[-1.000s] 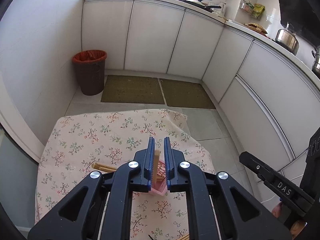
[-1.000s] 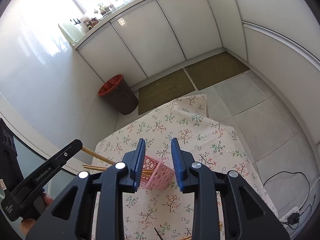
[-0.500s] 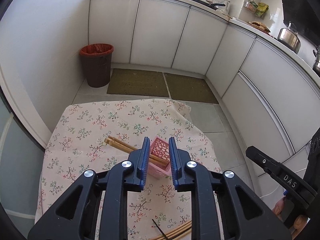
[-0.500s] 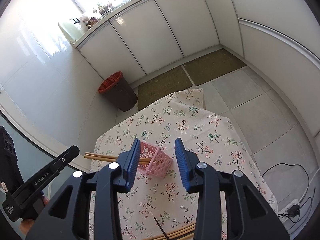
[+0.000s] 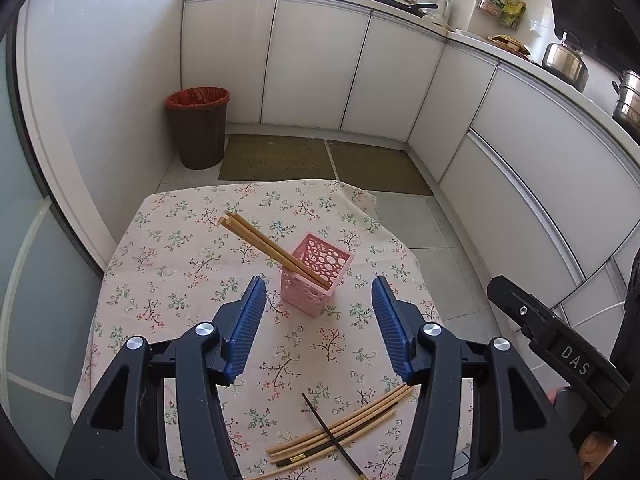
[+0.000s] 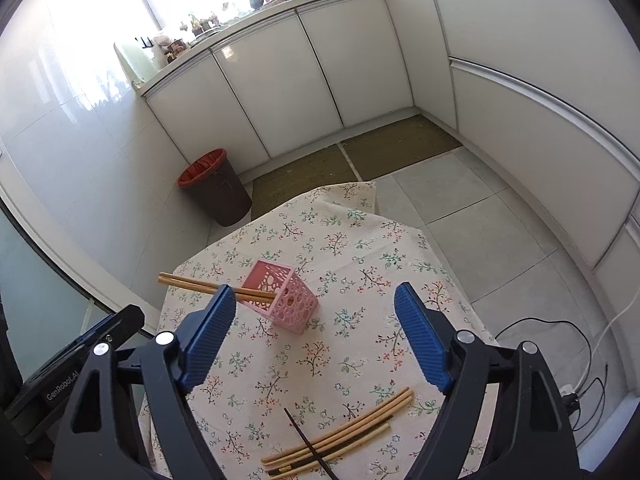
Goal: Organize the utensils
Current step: 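Move both grippers back to the pile and grasp the black chopstick with the left gripper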
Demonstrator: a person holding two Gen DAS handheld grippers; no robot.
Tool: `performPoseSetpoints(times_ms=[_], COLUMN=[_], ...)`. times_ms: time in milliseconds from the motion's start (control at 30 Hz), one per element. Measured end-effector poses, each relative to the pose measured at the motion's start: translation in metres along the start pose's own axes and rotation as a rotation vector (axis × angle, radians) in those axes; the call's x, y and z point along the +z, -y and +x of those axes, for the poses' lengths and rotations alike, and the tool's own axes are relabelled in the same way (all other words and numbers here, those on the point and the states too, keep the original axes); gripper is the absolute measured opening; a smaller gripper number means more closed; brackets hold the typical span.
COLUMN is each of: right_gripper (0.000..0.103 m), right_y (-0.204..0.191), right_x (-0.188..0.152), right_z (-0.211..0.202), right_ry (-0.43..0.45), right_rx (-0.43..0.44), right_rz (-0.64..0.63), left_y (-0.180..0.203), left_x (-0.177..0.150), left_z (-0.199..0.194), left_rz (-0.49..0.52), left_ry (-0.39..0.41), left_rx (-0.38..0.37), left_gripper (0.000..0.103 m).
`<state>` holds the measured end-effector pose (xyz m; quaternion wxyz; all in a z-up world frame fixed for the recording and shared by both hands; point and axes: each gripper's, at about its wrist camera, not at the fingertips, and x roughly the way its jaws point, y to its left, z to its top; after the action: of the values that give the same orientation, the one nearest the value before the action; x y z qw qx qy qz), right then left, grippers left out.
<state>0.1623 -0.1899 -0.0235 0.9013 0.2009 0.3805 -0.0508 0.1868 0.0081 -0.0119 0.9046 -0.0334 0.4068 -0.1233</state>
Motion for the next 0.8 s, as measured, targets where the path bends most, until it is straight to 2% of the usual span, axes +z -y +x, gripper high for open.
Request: performPoseSetpoints(times_ms=[100,167,267,367,633,700,800], right_gripper=[0.089,0.094,0.096,0.096,0.096,0.096,0.096], right_y=[0.002,0.005,0.012,0.024,0.047,0.052,0.07], right_x=[-0.009,-0.016,-0.03,-0.047,-0.098,-0.107,-0.12], right_z=[-0.006,-0.008,-0.01,-0.009,0.005,0.012,0.027], right_ry=[0.014,0.009,0.0,0.002,0.006,-0.018,-0.096], right_rx=[-0.054,-0.083,-0.125,-0.203,-0.418,-0.442,-0.448], right_rz=[-0.023,-0.035,-0.047,-0.068,-0.256,-0.293,-0.277], left_y=[0.002,0.004,0.005,0.004,-0.014,-0.019,-0.026], left_x=[-0.008,-0.014,-0.025,-0.038,-0.065,-0.075,-0.093], left_z=[-0.002,-0.003,-0.001,0.005,0.049,0.065,0.091], left_rz=[0.003,0.001,0.006,-0.006,-0.103,-0.117,-0.136], left_ry=[-0.004,-0.012,-0.04,-0.082,-0.255,-0.304,-0.386], left_rx=[0.014,0.015,0.016,0.025,0.056,0.068,0.097], left_gripper=[0.061,0.07,0.082,0.087,0.091,0.091,0.091])
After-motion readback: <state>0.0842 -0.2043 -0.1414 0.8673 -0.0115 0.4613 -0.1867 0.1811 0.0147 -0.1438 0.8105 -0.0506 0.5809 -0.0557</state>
